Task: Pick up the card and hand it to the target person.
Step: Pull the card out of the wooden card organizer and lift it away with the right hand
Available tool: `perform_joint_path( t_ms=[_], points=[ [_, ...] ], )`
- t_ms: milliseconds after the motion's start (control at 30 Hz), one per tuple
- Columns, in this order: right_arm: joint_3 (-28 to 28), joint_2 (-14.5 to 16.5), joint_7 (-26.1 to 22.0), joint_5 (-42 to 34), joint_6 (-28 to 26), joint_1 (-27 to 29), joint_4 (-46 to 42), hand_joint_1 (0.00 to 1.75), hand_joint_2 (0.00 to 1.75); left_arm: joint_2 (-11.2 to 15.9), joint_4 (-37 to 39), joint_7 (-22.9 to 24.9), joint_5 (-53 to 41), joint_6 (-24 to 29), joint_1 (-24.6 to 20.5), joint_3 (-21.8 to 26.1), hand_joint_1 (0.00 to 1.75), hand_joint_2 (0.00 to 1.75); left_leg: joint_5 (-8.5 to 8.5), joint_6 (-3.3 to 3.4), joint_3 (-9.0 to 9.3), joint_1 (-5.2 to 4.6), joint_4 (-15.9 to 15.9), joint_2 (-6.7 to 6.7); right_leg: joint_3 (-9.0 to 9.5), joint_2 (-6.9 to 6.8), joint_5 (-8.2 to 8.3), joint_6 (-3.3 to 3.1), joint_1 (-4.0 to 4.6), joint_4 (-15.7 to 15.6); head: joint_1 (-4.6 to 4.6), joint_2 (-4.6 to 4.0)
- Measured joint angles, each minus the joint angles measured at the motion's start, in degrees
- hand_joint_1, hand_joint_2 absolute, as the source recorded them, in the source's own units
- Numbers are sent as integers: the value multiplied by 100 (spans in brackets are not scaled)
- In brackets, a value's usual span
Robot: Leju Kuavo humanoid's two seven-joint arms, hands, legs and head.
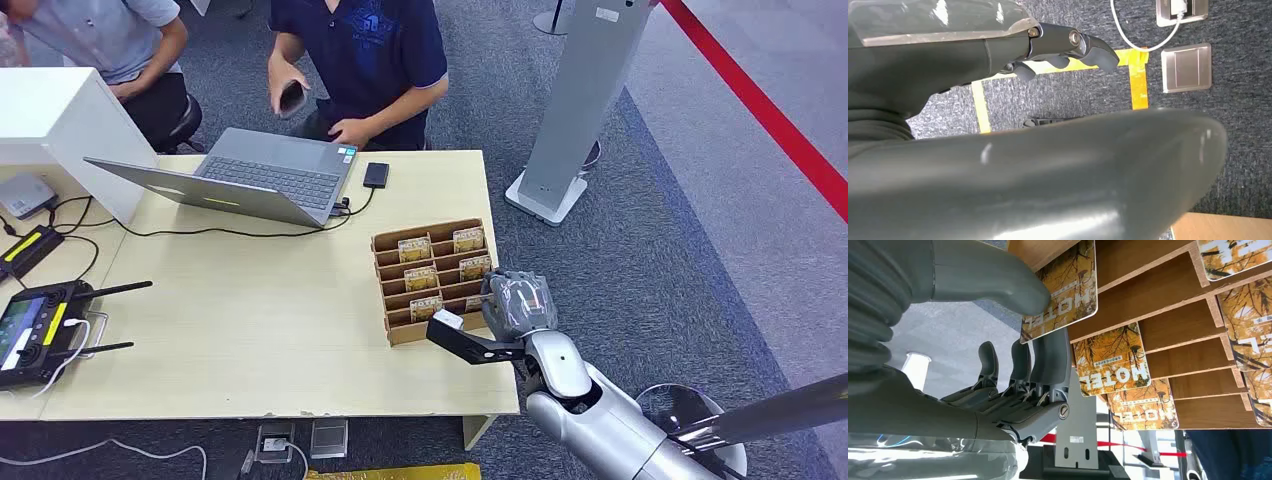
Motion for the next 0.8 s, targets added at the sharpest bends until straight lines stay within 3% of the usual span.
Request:
perform_joint_path(
  t_ms=[100, 267, 433, 567, 800],
  points=[
    [-1, 0, 1, 7, 0, 0, -1, 123, 175, 0, 0, 0, 4, 0, 0, -20, 0, 0, 0, 0, 0, 0, 0, 0, 0, 0, 0, 0, 0, 0, -1, 0],
    [-2, -2, 9, 61, -2, 12, -55, 161, 175, 0, 0, -1, 30, -1, 0, -37, 0, 0, 0, 0, 0, 0, 0, 0, 0, 0, 0, 0, 0, 0, 0, 0],
    [-2, -2, 12, 62, 4, 46, -111, 168, 175, 3, 0, -58, 33, -130, 1, -44, 0, 0, 0, 0, 0, 0, 0, 0, 0, 0, 0, 0, 0, 0, -1, 0],
    [-2, -2, 5, 58, 9, 53, -128, 169, 175, 24, -1, -266, 43, -261, 6, -81, 0, 175, 0, 0, 0, 0, 0, 0, 0, 0, 0, 0, 0, 0, 1, 0],
    [-7, -2, -7, 42, 45, 73, -166, 169, 175, 58, 0, -381, 80, -349, 6, -137, 0, 175, 0, 0, 0, 0, 0, 0, 0, 0, 0, 0, 0, 0, -1, 0]
  ],
)
